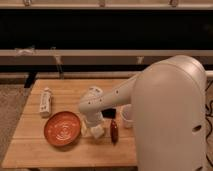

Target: Place the white sponge in the ceramic cup

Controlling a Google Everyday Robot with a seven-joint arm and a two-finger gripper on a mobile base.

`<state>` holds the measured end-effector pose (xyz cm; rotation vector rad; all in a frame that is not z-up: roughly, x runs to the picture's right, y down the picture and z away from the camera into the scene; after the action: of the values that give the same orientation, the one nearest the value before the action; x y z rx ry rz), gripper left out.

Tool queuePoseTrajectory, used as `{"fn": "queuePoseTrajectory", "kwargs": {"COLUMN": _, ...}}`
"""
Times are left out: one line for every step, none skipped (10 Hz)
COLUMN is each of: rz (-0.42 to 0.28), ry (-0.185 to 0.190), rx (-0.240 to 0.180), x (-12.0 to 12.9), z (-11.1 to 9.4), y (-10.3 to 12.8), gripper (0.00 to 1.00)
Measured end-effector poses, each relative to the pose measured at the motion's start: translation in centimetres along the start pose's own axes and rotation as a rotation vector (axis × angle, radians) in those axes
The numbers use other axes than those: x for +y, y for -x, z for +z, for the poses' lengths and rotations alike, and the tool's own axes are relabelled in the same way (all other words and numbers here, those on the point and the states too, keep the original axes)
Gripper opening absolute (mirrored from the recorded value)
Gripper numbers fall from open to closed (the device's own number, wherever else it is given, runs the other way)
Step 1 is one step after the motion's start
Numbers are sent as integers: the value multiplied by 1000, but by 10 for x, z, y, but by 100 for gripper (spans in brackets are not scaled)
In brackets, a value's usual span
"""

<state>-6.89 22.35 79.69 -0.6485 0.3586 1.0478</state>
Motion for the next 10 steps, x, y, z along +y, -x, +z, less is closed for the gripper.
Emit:
{"fn": "queuePoseTrajectory", "kwargs": {"rz": -11, "ry": 2, "rx": -4, "x": 5, "z": 5, "y": 2, "gripper": 80}}
{"fn": "queuePoseTrajectory", "kwargs": {"rz": -17, "ry": -2, "rx": -12, "x": 5, "z": 8, "y": 4, "gripper": 80}}
{"fn": "queuePoseTrajectory", "kwargs": {"rz": -20, "ry": -3, "rx": -16, "x": 6, "z": 12, "y": 6, "gripper": 80}}
{"fn": "queuePoseTrajectory", "kwargs": {"rz": -28, "ry": -5, "rx": -20, "x": 7, "z": 15, "y": 7, "gripper": 80}}
{"fn": "queuePoseTrajectory", "kwargs": {"rz": -37, "ry": -7, "rx": -24, "x": 8, "z": 17, "y": 9, "gripper": 80}}
{"fn": "queuePoseTrajectory", "kwargs": {"rz": -42, "ry": -12, "rx": -27, "x": 8, "z": 20, "y": 10, "gripper": 80}}
{"fn": "queuePoseTrajectory", "kwargs": {"rz": -46, "ry": -18, "rx": -31, "x": 7, "z": 22, "y": 12, "gripper": 79}}
{"fn": "queuePoseTrajectory", "kwargs": {"rz": -47, "ry": -22, "rx": -33, "x": 6, "z": 23, "y": 14, "gripper": 73}}
{"fn": "queuePoseTrajectory", "kwargs": {"rz": -45, "ry": -21, "rx": -35, "x": 4, "z": 24, "y": 17, "gripper": 66}}
{"fn": "queuePoseTrajectory", "kwargs": {"rz": -40, "ry": -20, "rx": -32, "x": 1, "z": 25, "y": 19, "gripper": 56}}
